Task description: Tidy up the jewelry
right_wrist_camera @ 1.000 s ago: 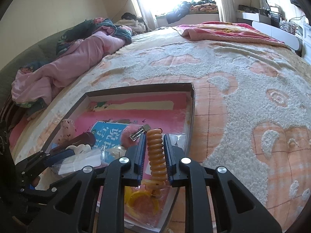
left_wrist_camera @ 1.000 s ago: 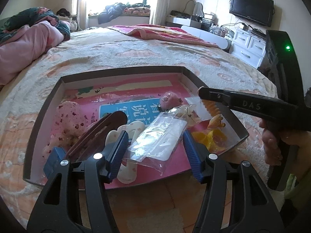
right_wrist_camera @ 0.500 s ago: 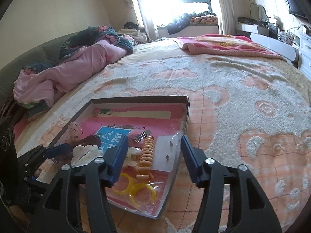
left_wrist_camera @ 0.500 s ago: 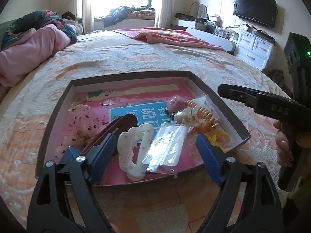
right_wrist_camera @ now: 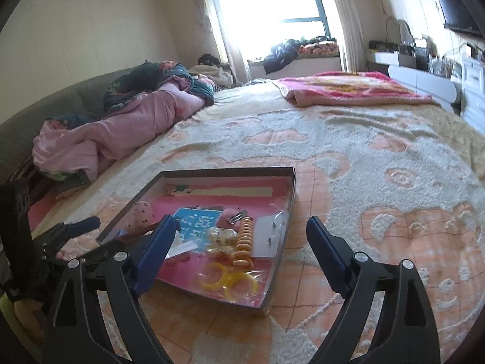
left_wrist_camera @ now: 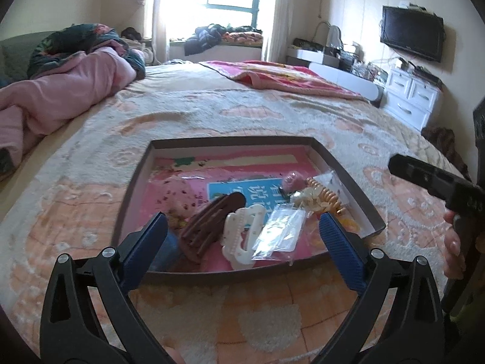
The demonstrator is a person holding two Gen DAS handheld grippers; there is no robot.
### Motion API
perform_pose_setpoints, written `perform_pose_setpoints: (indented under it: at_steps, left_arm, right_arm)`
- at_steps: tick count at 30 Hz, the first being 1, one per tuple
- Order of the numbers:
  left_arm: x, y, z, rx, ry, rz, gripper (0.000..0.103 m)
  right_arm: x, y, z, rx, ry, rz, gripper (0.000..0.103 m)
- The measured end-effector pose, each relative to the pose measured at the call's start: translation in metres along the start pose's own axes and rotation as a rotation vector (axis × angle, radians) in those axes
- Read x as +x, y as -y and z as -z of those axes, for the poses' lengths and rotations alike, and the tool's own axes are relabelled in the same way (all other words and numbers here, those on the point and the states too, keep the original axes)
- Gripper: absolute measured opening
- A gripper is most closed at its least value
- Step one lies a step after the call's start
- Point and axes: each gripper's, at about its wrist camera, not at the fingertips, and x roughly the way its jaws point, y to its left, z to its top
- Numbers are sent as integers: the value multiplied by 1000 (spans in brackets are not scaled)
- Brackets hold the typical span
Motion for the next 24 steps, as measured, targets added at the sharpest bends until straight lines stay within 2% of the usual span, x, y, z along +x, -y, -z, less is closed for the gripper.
perform_pose_setpoints:
  at_steps: [1,10,17,24]
  left_arm:
    - [-3,-1,0,-6,4,-4,92]
    - [-34,-14,3,-46,47,-39,92]
    - [-57,-19,10,-77,72,-54,92]
    - [-79,-13,22,-61,104,-77,92]
  right_arm:
    - [-4,-3,1,-11,11,2,89]
    - [-32,-27,16,-102,79,38,96]
    - [-46,-37,32,-112,97,39,96]
    - [-58,-44,48,-115,128,69,96]
